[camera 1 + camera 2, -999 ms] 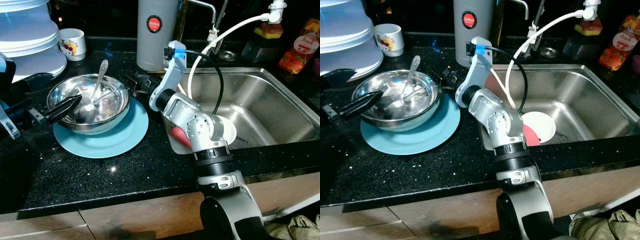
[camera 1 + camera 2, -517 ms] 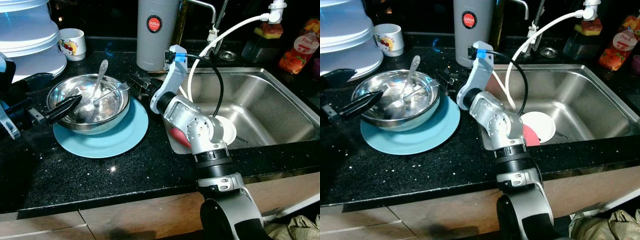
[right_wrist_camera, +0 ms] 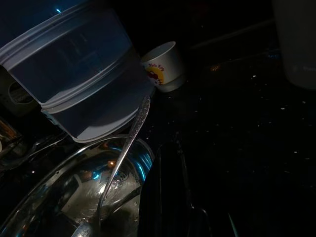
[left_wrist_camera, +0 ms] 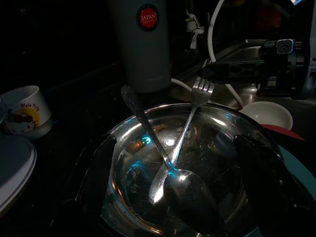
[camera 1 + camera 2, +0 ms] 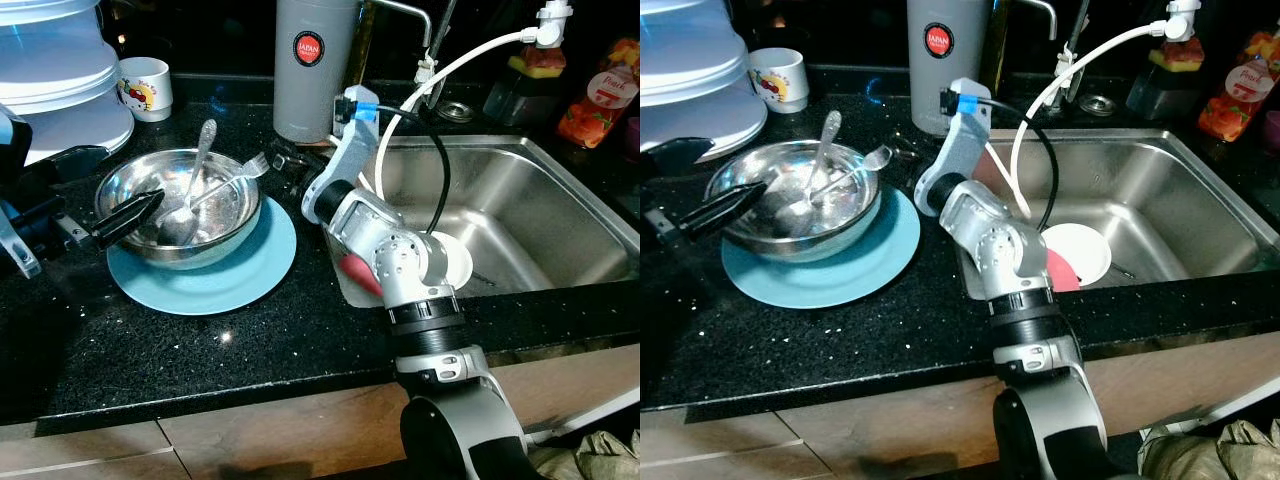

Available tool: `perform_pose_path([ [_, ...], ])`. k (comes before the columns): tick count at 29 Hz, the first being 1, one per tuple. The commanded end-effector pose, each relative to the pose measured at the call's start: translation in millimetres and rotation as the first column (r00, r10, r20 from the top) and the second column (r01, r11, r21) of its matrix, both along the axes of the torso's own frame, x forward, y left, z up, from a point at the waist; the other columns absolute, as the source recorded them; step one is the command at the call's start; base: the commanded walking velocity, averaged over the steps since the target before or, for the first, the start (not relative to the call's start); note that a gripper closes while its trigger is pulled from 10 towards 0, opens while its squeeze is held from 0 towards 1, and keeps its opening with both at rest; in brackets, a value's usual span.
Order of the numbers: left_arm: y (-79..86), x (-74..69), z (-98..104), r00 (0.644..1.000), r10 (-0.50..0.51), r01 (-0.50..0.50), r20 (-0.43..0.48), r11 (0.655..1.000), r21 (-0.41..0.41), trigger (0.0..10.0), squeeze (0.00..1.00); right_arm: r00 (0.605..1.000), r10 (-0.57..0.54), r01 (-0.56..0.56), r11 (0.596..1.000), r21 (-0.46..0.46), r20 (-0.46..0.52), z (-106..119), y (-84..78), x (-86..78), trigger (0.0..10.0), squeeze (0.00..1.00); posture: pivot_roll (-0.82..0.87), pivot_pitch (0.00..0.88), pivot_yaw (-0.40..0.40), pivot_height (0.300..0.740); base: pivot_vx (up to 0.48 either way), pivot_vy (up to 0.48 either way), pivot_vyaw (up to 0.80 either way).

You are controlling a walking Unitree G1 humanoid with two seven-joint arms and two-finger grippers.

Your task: Kitchen organization

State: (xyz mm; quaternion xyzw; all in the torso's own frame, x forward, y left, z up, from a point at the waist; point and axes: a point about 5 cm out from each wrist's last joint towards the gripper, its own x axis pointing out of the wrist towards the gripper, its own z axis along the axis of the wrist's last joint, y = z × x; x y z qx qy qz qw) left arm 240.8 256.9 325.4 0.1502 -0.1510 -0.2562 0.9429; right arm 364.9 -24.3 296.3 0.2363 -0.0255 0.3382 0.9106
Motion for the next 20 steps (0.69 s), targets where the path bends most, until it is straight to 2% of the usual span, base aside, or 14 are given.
perform_pose_path([
  [1, -1.2, -0.9, 3.2, 1.0, -0.01, 0.01, 0.008, 0.999, 0.031, 10.0, 0.0, 1.0, -0.025, 0.025, 1.0, -0.012, -0.012, -4.1, -3.6, 2.1, 0.0, 0.0, 0.07, 0.113, -0.107, 0.74, 0.0, 0.0, 0.0],
  [7, -0.7, -0.6, 5.2, 1.0, -0.008, 0.008, 0.017, 0.999, 0.033, 10.0, 0.0, 0.999, -0.034, 0.034, 0.999, -0.007, 0.001, -0.2, -5.0, 2.9, 0.0, 0.0, 0.07, 0.109, -0.106, 0.74, 0.0, 0.0, 0.0],
  [11, -1.5, -0.9, 7.0, 1.0, -0.014, 0.013, 0.022, 0.999, 0.031, 10.0, 0.0, 0.997, -0.077, 0.076, 0.997, 0.029, 0.012, 8.7, -14.2, 8.8, 0.0, 0.0, 0.07, 0.108, -0.104, 0.74, 0.0, 0.0, 0.0],
  [16, -2.0, -0.5, 7.9, 1.0, -0.019, 0.018, 0.024, 0.999, 0.031, 10.0, 0.0, 0.989, -0.147, 0.149, 0.98, 0.134, -0.024, 24.1, -44.2, 23.0, 0.0, 0.0, 0.07, 0.108, -0.102, 0.74, 0.0, 0.0, 0.0],
  [17, -2.0, -0.5, 7.9, 1.0, -0.019, 0.018, 0.024, 0.999, 0.031, 10.0, 0.0, 0.989, -0.147, 0.149, 0.98, 0.134, -0.024, 24.1, -44.2, 23.0, 0.0, 0.0, 0.07, 0.108, -0.102, 0.74, 0.0, 0.0, 0.0],
  [19, -2.5, -0.2, 8.4, 0.999, -0.022, 0.021, 0.026, 0.999, 0.03, 10.0, 0.0, 0.981, -0.191, 0.194, 0.967, 0.166, -0.034, 30.1, -60.9, 28.3, 0.0, 0.0, 0.06, 0.109, -0.098, 0.74, 0.0, 0.0, 0.0],
  [20, -3.0, 0.2, 8.8, 0.999, -0.024, 0.024, 0.027, 0.999, 0.03, 10.0, 0.0, 0.973, -0.228, 0.231, 0.955, 0.188, -0.039, 34.8, -75.6, 32.0, 0.0, 0.0, 0.06, 0.11, -0.098, 0.74, 0.0, 0.0, 0.0],
])
